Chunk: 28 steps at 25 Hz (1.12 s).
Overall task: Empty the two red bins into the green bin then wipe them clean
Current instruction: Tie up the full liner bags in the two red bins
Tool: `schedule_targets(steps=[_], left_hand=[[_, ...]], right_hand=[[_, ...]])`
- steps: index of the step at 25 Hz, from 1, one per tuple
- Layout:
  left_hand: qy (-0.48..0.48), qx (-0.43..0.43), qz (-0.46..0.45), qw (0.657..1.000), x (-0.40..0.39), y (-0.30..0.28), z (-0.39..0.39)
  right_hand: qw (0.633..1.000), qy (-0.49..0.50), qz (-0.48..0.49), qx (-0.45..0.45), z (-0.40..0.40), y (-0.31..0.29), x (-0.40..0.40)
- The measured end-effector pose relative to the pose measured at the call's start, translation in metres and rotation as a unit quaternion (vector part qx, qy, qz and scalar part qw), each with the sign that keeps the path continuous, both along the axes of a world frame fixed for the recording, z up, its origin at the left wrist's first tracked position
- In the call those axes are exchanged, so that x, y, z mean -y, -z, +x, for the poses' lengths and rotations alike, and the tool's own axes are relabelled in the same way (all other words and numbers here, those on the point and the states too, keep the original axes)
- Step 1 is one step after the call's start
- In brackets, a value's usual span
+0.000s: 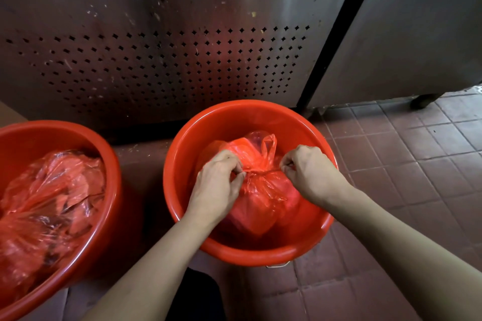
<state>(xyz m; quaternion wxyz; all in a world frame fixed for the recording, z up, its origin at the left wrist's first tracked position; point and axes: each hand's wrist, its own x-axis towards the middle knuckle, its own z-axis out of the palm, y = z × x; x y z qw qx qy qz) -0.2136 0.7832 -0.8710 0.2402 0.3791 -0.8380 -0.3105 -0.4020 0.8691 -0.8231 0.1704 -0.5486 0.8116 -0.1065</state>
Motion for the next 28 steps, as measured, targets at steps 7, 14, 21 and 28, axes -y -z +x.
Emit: schedule_targets(steps=[7,14,21,28], left_hand=[[0.001,0.047,-0.006,0.999,0.007,0.002,0.003],[0.030,0.092,-0.034,0.995,0.012,0.003,0.005],[0.006,0.158,-0.007,0.987,0.012,-0.002,0.003],[0.037,0.154,0.019,0.987,0.006,-0.012,0.015]], right_hand=[[0.997,0.023,0.031,-0.061,-0.011,0.012,-0.004],[0.996,0.032,0.041,-0.078,-0.017,0.019,-0.003],[0.994,0.105,0.007,0.018,-0.020,0.003,-0.010],[0.992,0.068,-0.001,0.107,-0.011,-0.021,-0.002]])
